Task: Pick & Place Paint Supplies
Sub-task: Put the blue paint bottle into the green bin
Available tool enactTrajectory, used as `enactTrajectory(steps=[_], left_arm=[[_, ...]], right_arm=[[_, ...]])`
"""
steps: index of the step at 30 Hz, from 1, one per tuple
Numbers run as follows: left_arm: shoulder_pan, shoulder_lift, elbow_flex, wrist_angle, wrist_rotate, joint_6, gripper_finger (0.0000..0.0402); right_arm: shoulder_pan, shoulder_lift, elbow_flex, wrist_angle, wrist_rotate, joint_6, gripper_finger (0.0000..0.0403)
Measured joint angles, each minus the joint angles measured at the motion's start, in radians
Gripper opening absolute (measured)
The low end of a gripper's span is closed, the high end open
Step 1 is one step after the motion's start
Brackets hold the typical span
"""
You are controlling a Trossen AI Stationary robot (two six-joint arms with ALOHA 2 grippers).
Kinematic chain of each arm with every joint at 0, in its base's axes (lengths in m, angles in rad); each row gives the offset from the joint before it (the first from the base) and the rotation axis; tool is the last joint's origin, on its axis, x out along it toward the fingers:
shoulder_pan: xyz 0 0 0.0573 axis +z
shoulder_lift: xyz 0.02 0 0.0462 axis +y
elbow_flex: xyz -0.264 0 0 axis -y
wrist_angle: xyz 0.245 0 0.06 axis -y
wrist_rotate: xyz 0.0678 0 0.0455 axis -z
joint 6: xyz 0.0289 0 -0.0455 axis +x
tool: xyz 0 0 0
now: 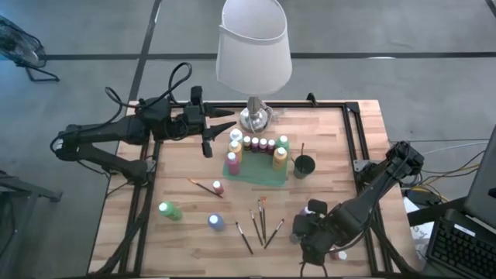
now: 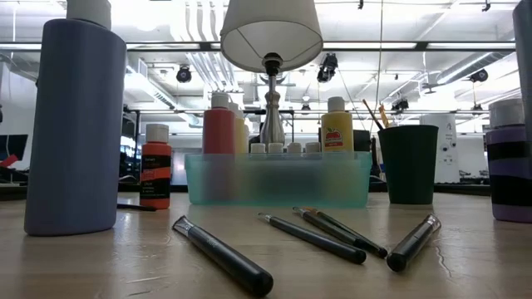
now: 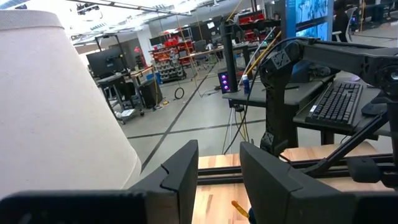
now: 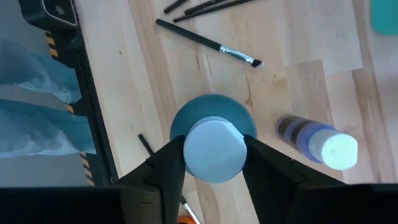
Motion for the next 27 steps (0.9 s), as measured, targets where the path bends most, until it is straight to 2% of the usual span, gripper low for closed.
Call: enactTrajectory(steps=[7, 20, 27], left_arm=[[0.001, 0.0, 0.0, 0.0, 0.0, 0.0, 0.0125], [0.001, 0.0, 0.0, 0.0, 0.0, -0.001, 0.0125], [0.0, 0.0, 0.0, 0.0, 0.0, -0.001, 0.0125]], right_arm=[[-0.005, 0.0, 0.0, 0.021, -0.03, 0.008, 0.0144], [-0.009, 0.0, -0.003, 0.044, -0.038, 0.026, 0.0205], [-0.027, 0.0, -0.004, 0.047, -0.044, 0.027, 0.0216]])
